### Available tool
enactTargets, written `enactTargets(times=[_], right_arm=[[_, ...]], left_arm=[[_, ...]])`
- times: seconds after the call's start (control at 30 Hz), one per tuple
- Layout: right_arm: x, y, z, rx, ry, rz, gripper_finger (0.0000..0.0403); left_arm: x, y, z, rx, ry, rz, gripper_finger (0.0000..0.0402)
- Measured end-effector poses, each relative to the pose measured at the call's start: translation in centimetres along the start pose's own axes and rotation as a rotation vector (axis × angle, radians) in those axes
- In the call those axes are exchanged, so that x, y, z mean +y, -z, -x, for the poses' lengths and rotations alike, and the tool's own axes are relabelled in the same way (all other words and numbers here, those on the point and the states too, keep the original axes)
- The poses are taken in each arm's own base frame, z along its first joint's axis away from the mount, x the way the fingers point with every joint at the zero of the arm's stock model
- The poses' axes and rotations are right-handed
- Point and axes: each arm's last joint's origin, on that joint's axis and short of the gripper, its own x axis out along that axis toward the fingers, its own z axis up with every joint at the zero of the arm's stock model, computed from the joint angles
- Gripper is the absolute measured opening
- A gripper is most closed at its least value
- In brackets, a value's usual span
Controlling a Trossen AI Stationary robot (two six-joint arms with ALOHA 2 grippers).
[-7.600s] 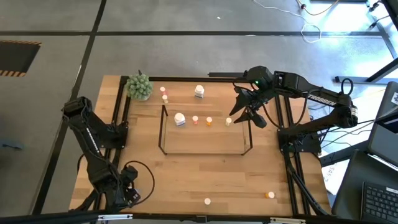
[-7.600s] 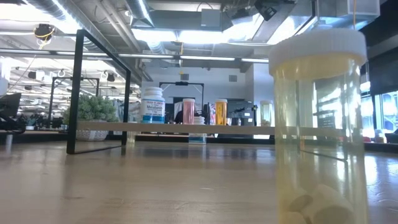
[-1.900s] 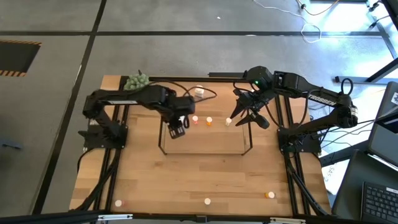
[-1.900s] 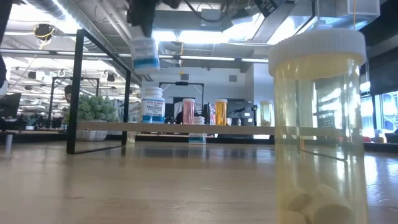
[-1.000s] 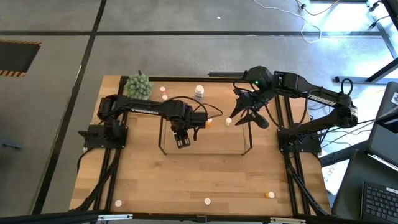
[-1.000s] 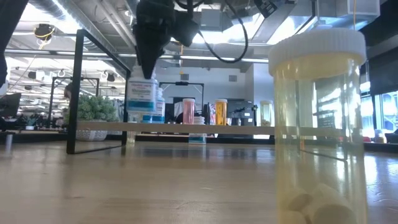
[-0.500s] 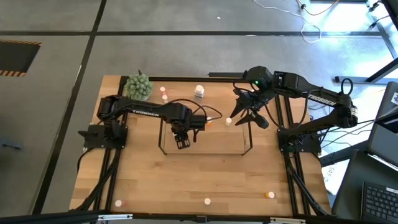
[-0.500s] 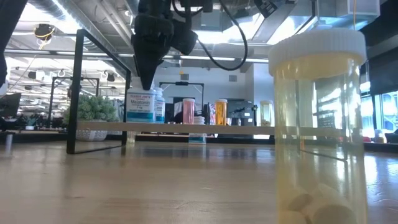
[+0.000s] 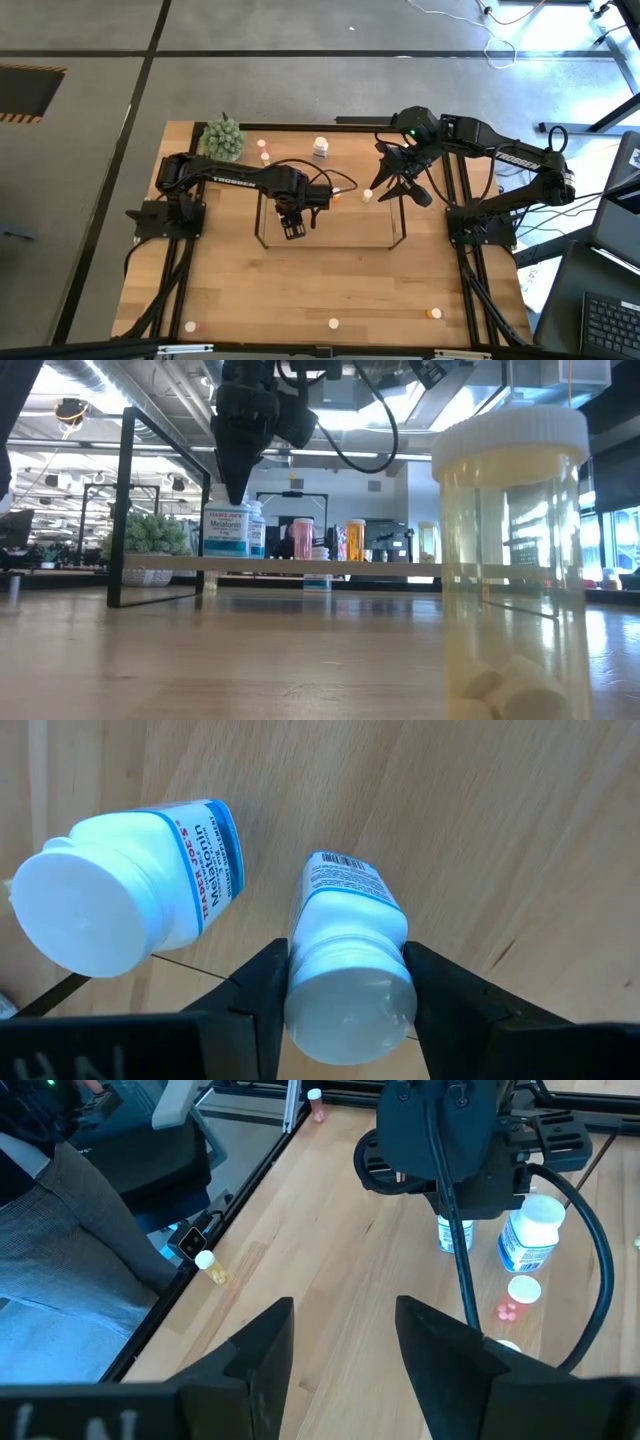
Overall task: Pick and place medicine bottles onto shelf by color
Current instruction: Put the bottom white pill bottle on the shelf aligned with the white pill bottle
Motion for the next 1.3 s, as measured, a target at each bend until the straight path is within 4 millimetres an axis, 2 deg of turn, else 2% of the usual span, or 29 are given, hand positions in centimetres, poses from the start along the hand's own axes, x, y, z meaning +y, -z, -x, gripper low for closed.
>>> enactTargets(times=[0.83,1.3], right_arm=[[0.0,-0.01,0.0,-0.001,0.0,0.001,0.0179],[0.0,-0.01,0.0,-0.001,0.0,0.002,0.0179]], left_arm=[[-0.05,-0.1,-0.09,-0.007,0.003,0.002,0.0159],[0.37,-0.31,-0.47,-0.003,-0.009,0.015,0.0208]])
